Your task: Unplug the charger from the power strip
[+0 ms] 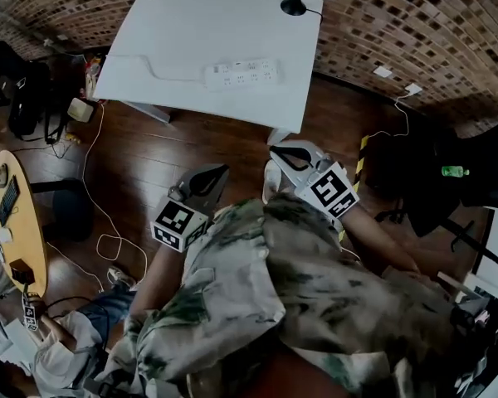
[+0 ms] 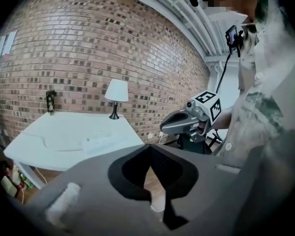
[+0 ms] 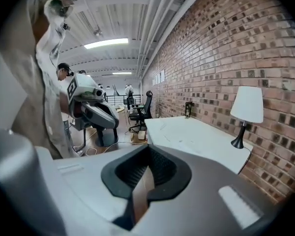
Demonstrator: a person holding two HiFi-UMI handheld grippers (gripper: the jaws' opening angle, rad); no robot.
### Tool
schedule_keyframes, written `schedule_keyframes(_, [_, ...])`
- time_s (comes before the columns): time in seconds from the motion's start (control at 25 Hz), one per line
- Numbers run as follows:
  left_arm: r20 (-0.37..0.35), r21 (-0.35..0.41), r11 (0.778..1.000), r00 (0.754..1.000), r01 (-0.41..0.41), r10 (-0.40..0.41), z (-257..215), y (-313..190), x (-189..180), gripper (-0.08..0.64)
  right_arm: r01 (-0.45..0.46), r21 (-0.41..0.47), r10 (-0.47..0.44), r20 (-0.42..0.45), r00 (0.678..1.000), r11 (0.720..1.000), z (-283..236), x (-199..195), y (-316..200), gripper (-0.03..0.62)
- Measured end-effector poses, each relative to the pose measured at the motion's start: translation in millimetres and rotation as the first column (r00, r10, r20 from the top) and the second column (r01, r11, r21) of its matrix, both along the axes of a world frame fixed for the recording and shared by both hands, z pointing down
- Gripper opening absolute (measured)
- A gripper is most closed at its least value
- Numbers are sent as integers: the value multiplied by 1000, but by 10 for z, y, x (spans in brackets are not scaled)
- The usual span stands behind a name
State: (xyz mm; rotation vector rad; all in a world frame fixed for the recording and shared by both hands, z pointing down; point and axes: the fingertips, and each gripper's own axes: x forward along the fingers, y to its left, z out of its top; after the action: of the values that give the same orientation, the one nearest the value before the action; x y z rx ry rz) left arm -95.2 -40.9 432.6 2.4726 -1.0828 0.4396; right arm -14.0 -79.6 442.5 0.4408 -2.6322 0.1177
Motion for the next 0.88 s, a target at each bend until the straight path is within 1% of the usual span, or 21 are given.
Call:
schedule_keyframes(0.12, [43, 23, 1000, 999, 19, -20, -29, -537, -16, 2, 30, 32, -30, -9, 1000, 999, 80, 35, -565, 6])
schedule_keyframes(0.2, [59, 19, 999, 997, 44, -45, -8, -778, -38, 2, 53, 32, -52, -35, 998, 998, 202, 64, -811, 6])
schedule_keyframes(0.32, [87, -5, 998, 994, 67, -66, 63, -1073, -100, 3, 55, 15, -54, -74, 996, 998, 410, 76, -1106, 6])
schedule_keyframes(0.4, [101, -10, 998, 993, 61, -60, 98, -1263, -135, 3, 45, -15, -46, -96, 994, 999, 547, 67, -1257, 6])
schedule_keyframes(0.52, [118, -17, 999, 993, 29, -27, 164, -1548, -198, 3, 43, -34, -47, -130, 990, 999, 713, -15, -1457, 6])
schedule_keyframes(0.64, [122, -29, 999, 992, -26, 29, 266, -1803, -266, 3, 21, -41, -28, -174, 984, 999, 857, -105, -1642, 6])
schedule_keyframes(0.72, [125, -42, 997, 990, -60, 65, 343, -1973, -327, 60, -5, -50, -5, -197, 980, 999, 964, -178, -1792, 6])
schedule_keyframes(0.88, [135, -43, 990, 981, -137, 142, 467, -2301, -443, 72, -44, -83, 23, -232, 972, 996, 1185, -362, -2048, 6])
